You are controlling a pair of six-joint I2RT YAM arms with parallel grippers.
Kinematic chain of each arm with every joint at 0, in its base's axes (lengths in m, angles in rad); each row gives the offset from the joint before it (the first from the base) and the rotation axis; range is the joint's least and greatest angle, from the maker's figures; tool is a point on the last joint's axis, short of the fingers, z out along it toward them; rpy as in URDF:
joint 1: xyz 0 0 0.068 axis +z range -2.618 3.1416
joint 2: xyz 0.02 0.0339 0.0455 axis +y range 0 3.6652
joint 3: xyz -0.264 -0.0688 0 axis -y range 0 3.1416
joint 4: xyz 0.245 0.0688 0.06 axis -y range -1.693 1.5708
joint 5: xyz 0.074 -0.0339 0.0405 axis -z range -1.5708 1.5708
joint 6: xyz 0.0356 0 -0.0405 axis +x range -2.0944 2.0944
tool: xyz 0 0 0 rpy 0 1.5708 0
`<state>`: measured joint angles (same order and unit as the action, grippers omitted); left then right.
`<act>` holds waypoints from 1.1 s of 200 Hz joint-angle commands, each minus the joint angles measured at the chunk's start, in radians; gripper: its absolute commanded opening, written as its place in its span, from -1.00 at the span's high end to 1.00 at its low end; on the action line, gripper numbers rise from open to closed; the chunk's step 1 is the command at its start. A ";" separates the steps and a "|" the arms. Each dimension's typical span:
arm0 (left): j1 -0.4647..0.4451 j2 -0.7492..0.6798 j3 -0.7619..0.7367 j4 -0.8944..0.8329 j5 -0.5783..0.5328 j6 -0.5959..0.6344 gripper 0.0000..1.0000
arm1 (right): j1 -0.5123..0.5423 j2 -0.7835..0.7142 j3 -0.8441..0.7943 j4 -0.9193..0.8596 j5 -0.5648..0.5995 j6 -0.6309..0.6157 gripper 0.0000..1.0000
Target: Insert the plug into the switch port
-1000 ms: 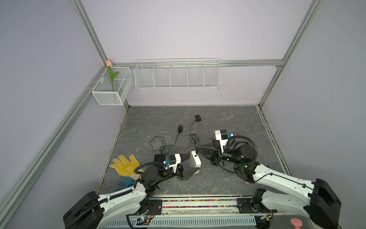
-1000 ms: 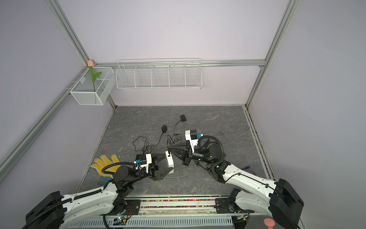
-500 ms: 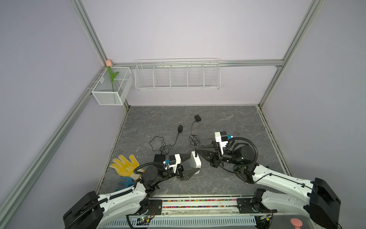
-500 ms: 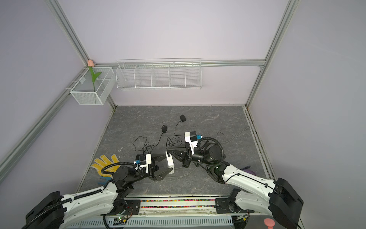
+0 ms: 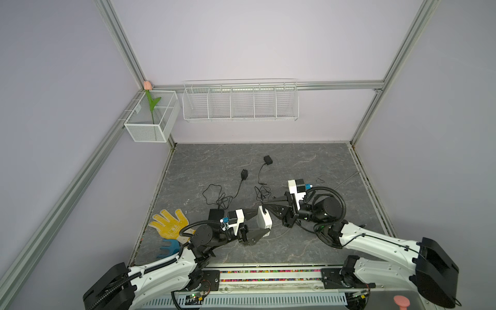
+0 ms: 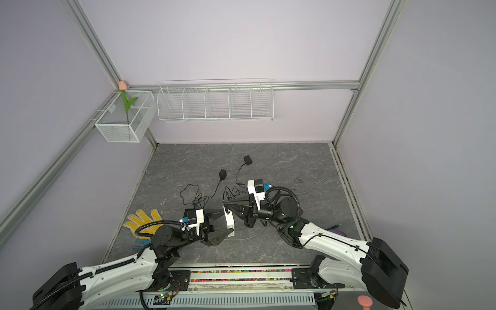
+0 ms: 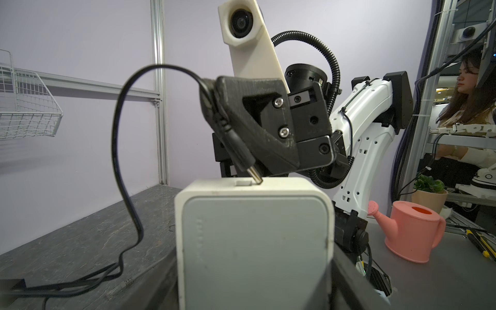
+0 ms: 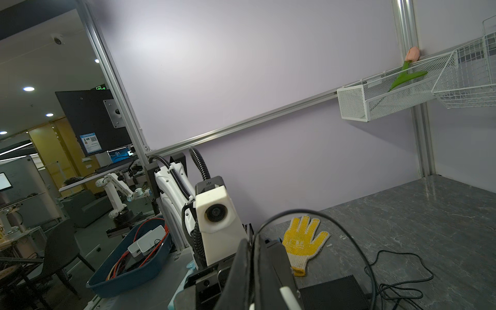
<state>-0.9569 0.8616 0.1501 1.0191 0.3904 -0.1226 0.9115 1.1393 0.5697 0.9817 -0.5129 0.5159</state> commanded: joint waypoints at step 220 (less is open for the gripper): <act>-0.012 -0.044 0.020 0.054 -0.142 -0.061 1.00 | 0.033 -0.028 -0.037 -0.015 0.069 -0.088 0.87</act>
<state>-0.9680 0.8516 0.1501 1.0035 0.3054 -0.1684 0.9321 1.1290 0.5583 0.9646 -0.4412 0.4438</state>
